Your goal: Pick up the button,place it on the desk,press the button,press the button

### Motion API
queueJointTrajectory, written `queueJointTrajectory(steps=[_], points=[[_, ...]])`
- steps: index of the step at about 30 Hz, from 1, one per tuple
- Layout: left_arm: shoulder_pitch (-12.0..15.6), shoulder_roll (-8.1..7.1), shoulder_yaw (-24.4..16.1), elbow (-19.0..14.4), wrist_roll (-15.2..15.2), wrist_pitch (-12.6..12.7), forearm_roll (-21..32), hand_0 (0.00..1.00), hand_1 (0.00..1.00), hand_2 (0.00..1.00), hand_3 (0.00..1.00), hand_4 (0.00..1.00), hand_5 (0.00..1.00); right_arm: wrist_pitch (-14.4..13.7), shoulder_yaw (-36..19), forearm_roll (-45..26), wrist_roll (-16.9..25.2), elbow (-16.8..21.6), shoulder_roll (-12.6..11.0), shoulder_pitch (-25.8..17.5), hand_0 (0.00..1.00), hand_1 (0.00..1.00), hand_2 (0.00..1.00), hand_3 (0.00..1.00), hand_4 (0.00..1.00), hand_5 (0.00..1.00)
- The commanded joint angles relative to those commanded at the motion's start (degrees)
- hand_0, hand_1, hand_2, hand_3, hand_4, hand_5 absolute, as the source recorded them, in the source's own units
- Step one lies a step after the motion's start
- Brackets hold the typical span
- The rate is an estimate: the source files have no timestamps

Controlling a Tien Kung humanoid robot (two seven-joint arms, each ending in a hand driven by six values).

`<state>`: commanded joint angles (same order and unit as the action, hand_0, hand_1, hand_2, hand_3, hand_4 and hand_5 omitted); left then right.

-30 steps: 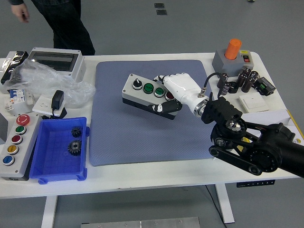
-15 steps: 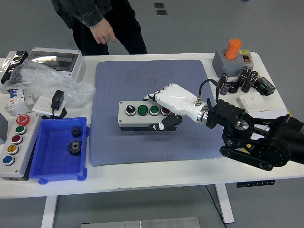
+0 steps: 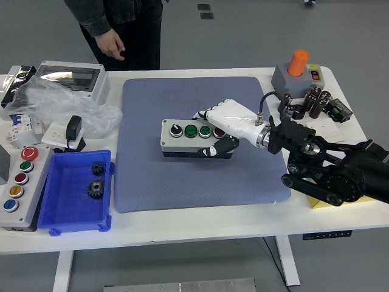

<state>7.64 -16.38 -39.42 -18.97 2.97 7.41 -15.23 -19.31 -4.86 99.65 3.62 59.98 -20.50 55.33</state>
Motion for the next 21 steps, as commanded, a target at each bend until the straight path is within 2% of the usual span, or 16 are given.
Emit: queueJointTrajectory(steps=[8,21], points=[[-0.09,-0.02,0.11,0.02,-0.03,-0.02,0.04,0.655,0.692,0.698,0.82,0.88,0.467,-0.29,0.71,0.09,0.96,-2.05,0.87,-0.21,0.53,0.555,0.518,0.383,0.539,0.031],[-0.19,-0.05,0.22,0.04,-0.13,-0.04,0.01,0.654,0.692,0.698,0.82,0.881,0.466,-0.65,1.59,1.22,1.88,-2.59,1.43,-0.15,0.54,0.571,0.558,0.386,0.55,0.035]])
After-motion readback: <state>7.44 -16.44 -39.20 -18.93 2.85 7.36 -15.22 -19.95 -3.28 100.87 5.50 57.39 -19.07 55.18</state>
